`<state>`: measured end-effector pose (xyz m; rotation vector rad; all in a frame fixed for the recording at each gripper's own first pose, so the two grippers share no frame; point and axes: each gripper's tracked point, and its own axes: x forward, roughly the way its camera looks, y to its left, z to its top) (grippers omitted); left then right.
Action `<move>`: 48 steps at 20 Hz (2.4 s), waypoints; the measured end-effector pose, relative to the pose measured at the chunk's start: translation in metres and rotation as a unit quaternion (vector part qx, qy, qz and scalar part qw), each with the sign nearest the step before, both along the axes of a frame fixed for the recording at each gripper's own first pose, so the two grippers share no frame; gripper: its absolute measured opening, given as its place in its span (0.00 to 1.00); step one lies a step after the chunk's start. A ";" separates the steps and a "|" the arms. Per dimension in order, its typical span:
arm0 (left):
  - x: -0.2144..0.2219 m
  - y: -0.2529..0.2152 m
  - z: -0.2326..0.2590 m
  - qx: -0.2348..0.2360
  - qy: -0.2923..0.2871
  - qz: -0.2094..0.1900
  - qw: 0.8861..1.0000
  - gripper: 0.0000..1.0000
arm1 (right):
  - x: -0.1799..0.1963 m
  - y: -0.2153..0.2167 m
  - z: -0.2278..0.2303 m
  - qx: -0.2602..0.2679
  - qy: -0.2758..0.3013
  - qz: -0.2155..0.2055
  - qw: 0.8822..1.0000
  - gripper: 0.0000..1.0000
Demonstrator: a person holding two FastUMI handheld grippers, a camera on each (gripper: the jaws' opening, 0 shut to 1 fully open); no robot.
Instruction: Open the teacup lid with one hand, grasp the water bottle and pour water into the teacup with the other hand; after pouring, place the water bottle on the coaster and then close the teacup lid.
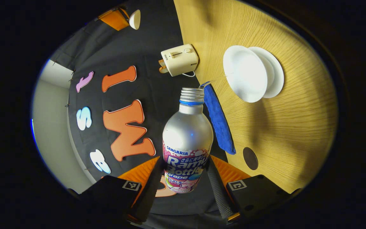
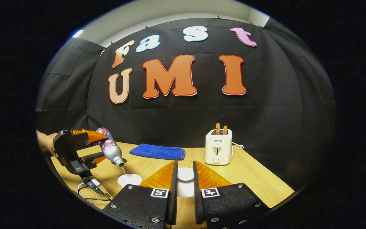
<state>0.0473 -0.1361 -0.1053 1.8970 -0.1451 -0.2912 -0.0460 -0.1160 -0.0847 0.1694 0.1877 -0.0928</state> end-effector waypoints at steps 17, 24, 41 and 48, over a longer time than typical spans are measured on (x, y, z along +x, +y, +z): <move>0.003 -0.003 0.009 0.058 -0.009 -0.007 0.998 0.84 | 0.005 -0.004 -0.006 -0.003 0.011 -0.003 1.000 0.23; 0.004 -0.002 0.020 0.075 -0.021 -0.015 0.997 0.84 | 0.005 -0.005 -0.007 0.000 0.014 -0.005 1.000 0.23; 0.002 -0.012 0.021 0.104 -0.043 -0.035 0.993 0.84 | 0.009 0.004 -0.006 -0.002 0.017 -0.002 1.000 0.23; -0.001 -0.016 0.025 0.102 -0.051 -0.047 0.992 0.85 | 0.008 0.010 -0.004 -0.004 0.017 0.001 1.000 0.23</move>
